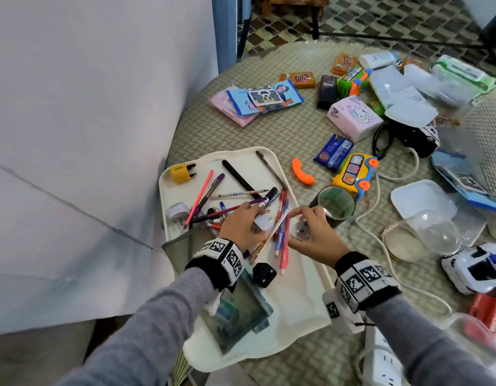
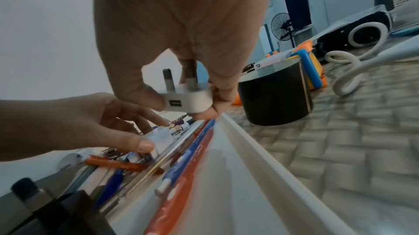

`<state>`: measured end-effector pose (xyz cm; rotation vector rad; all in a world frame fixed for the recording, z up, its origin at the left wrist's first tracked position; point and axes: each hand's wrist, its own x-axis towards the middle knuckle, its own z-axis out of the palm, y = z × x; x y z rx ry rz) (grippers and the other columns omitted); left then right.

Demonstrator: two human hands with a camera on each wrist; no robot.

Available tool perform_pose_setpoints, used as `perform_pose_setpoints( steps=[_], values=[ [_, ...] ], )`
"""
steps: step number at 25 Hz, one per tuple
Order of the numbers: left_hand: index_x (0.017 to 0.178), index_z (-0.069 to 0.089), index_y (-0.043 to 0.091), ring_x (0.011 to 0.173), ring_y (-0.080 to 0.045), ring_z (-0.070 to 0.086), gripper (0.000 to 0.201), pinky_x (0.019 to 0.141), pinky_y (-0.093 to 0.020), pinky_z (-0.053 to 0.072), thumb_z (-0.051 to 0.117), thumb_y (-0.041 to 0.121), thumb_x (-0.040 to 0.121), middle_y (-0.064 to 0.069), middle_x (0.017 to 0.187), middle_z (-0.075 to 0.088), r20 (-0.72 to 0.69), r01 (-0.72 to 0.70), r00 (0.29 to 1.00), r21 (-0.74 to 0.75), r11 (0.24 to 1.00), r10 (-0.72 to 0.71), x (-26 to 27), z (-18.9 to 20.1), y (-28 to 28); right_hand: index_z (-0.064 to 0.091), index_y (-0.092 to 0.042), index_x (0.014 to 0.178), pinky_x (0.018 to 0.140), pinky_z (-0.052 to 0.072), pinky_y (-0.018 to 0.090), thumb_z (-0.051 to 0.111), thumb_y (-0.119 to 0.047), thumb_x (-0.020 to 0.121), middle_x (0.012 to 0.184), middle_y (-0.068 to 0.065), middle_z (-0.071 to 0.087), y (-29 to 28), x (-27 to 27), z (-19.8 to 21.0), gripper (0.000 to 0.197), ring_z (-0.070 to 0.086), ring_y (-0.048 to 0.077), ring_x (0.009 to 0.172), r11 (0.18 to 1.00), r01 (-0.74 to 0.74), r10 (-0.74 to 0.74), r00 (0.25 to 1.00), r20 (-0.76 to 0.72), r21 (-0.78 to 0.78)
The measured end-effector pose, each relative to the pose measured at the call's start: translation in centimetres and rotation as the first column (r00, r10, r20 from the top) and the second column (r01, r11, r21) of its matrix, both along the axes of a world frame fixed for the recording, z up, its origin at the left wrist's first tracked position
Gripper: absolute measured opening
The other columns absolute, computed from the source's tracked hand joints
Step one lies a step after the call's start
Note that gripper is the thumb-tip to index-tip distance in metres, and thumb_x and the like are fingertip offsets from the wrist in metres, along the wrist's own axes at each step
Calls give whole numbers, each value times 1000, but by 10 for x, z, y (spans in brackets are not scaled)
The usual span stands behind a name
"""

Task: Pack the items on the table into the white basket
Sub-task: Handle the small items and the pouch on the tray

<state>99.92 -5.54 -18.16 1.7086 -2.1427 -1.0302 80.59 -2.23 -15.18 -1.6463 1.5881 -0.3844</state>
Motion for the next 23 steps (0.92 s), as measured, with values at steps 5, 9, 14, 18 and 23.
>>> perform_pose_setpoints(
  steps=[5, 9, 14, 18, 23],
  values=[
    [107, 52, 17, 95, -16, 52, 43, 80, -20, 47, 72, 5, 71, -3, 111, 47, -339, -279, 906, -28, 960, 254, 31, 10, 16, 55, -22, 117, 89, 40, 22, 75, -22, 77, 108, 3, 40, -23, 19, 2, 44, 44, 13, 99, 993, -102, 100, 994, -33, -56],
    [110, 40, 18, 97, -18, 50, 22, 84, -23, 41, 47, 11, 90, -6, 109, 49, -465, -492, 776, -21, 871, 427, 67, 8, 39, 63, -21, 110, 76, 41, 16, 76, -29, 79, 93, -6, 61, -48, 62, -3, 34, 56, 5, 88, 964, -177, 190, 981, 47, -200],
    [105, 37, 13, 101, -17, 43, 37, 90, -9, 32, 35, 45, 86, -9, 109, 42, -513, -659, 675, -99, 745, 530, 115, -13, 64, 67, -21, 110, 69, 37, 18, 76, -28, 78, 89, -10, 61, -70, 131, -13, 34, 50, -1, 75, 926, -315, 334, 941, 60, -207],
    [105, 37, 14, 100, -25, 48, 45, 88, -15, 38, 40, 53, 83, -11, 109, 43, -481, -685, 659, -67, 726, 578, 138, -16, 77, 63, -18, 120, 84, 40, 26, 76, -32, 78, 104, 5, 57, -85, 169, -18, 46, 53, 13, 93, 877, -447, 445, 894, -51, -179],
    [106, 40, 18, 98, -29, 53, 43, 86, -38, 48, 51, 51, 82, -11, 108, 48, -468, -685, 662, -62, 726, 585, 147, -13, 88, 54, -20, 131, 89, 42, 34, 69, -37, 83, 119, 10, 49, -100, 203, -24, 53, 53, 25, 107, 809, -587, 561, 787, -258, -28]
  ],
)
